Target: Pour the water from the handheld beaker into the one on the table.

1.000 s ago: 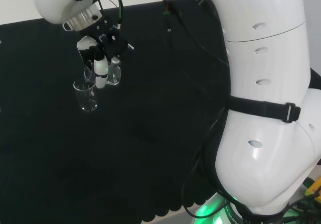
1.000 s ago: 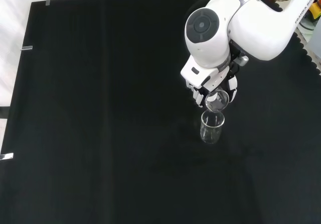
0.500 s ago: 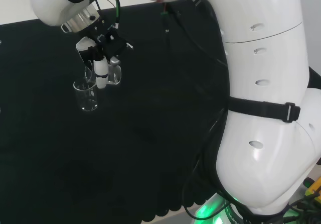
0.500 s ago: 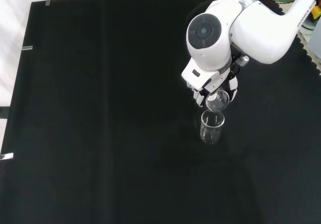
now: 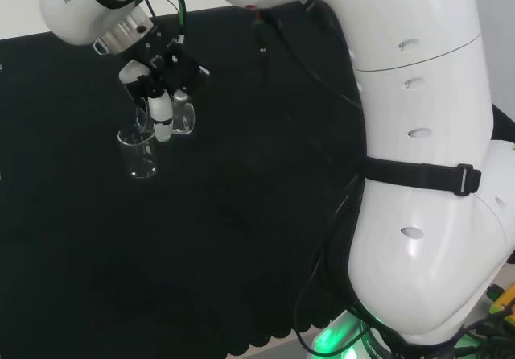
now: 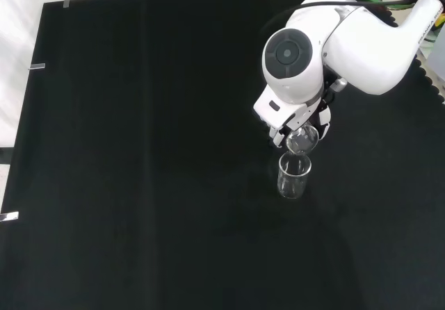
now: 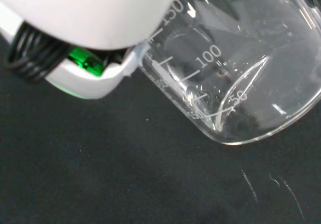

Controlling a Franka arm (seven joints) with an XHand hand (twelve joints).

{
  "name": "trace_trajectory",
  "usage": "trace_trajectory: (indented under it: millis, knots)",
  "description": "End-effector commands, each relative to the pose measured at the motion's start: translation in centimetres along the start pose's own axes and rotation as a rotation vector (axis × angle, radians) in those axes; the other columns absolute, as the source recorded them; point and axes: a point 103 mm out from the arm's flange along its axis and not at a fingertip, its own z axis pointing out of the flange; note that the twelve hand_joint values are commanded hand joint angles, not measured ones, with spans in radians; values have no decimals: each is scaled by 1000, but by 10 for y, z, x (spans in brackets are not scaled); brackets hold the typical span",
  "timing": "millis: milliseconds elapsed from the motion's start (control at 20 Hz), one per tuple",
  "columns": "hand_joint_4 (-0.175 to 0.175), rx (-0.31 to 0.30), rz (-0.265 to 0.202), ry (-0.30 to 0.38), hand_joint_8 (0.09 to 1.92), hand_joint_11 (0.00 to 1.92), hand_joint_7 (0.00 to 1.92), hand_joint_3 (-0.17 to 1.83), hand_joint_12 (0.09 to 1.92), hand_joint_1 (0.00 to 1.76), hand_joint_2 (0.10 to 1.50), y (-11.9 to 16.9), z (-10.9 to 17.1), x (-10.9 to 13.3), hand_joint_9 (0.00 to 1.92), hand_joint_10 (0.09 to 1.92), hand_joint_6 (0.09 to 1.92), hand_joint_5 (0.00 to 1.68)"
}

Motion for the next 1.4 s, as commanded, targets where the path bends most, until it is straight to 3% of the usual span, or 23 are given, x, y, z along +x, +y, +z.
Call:
trace_trajectory:
  millis: [50, 1400]
  knots:
    - [-175, 11, 7, -19, 551, 1329, 1371, 640, 682, 1434, 600, -1, -2, -1, 1579, 87, 453, 1363]
    - [-175, 66, 37, -102, 546, 1338, 1373, 642, 671, 1435, 598, -4, -13, 0, 1579, 87, 449, 1365]
